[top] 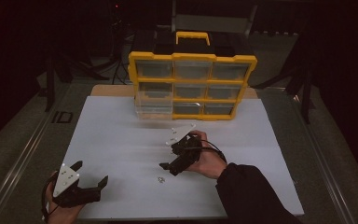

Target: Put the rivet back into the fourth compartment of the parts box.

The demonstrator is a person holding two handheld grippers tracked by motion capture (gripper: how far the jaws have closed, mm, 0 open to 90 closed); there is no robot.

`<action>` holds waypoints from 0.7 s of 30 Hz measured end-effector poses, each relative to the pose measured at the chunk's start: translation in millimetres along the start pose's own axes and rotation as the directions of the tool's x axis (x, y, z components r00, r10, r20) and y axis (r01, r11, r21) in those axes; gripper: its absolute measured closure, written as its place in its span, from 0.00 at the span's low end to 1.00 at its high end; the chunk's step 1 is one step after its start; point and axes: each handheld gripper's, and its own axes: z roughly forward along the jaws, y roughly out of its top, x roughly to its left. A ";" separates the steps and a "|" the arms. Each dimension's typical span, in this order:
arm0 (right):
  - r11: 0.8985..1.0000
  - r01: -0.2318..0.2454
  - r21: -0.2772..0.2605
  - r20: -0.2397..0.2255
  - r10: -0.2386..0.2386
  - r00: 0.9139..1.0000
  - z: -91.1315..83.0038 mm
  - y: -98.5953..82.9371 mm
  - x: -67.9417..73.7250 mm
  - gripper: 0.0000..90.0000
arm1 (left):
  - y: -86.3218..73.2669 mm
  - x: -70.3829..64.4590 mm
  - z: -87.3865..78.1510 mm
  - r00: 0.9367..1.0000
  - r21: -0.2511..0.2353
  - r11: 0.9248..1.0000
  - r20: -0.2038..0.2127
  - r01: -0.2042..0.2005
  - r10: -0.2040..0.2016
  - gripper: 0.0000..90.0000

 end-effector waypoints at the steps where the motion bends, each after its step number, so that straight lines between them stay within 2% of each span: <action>1: 1.000 0.000 0.000 0.000 0.000 1.000 0.0 0.0 0.0 0.11 | 0.0 0.0 0.0 1.000 0.000 1.000 0.000 0.000 0.000 0.00; 2: 1.000 0.008 0.020 -0.005 -0.008 1.000 1.5 0.4 0.2 0.11 | -0.1 0.1 0.0 1.000 0.002 1.000 0.002 0.000 0.000 0.00; 3: 0.997 0.025 0.075 -0.013 -0.024 1.000 5.1 1.2 1.2 0.11 | -0.1 0.1 0.0 1.000 0.002 1.000 0.002 -0.001 0.001 0.00; 5: 0.992 0.049 0.116 -0.017 -0.047 0.999 8.5 1.4 2.2 0.10 | -0.1 0.0 0.0 1.000 0.002 1.000 0.003 0.000 0.000 0.00; 7: 0.981 0.074 0.177 -0.024 -0.071 0.997 13.1 2.2 4.7 0.11 | -0.1 0.0 0.1 1.000 0.002 1.000 0.004 -0.001 0.001 0.00; 8: 0.981 0.074 0.177 -0.024 -0.071 0.997 13.1 2.2 4.7 0.11 | -0.1 0.0 0.2 1.000 0.003 1.000 0.005 0.000 0.000 0.00; 9: 0.977 0.081 0.199 -0.026 -0.077 0.997 14.4 2.5 5.6 0.11 | -0.1 0.0 0.3 1.000 0.004 1.000 0.004 -0.001 0.001 0.00; 12: 0.962 0.101 0.252 -0.028 -0.097 0.995 18.8 3.9 7.7 0.11 | 0.0 -0.3 0.6 1.000 0.005 1.000 0.006 -0.002 0.002 0.00; 13: 0.953 0.107 0.283 -0.034 -0.102 0.994 22.5 4.6 9.3 0.11 | -0.1 -0.3 0.7 1.000 0.006 1.000 0.007 -0.002 0.002 0.00; 14: 0.953 0.107 0.283 -0.034 -0.102 0.994 22.5 4.6 9.3 0.11 | -0.1 -0.4 0.8 1.000 0.006 1.000 0.006 -0.002 0.002 0.00; 15: 0.943 0.127 0.308 -0.041 -0.120 0.992 27.8 4.5 10.1 0.11 | 0.0 -0.3 0.7 1.000 0.006 1.000 0.007 -0.002 0.002 0.00; 17: 0.935 0.135 0.329 -0.040 -0.129 0.991 33.9 4.2 11.7 0.11 | -0.1 -0.4 0.6 1.000 0.006 1.000 0.008 -0.004 0.004 0.00; 18: 0.935 0.135 0.329 -0.040 -0.129 0.991 33.9 4.2 11.7 0.11 | -0.1 -0.4 0.6 1.000 0.006 1.000 0.008 -0.004 0.004 0.00; 21: 0.925 0.136 0.355 -0.048 -0.127 0.991 45.3 3.1 15.3 0.11 | -0.1 -0.4 0.4 1.000 0.004 1.000 0.009 -0.003 0.003 0.00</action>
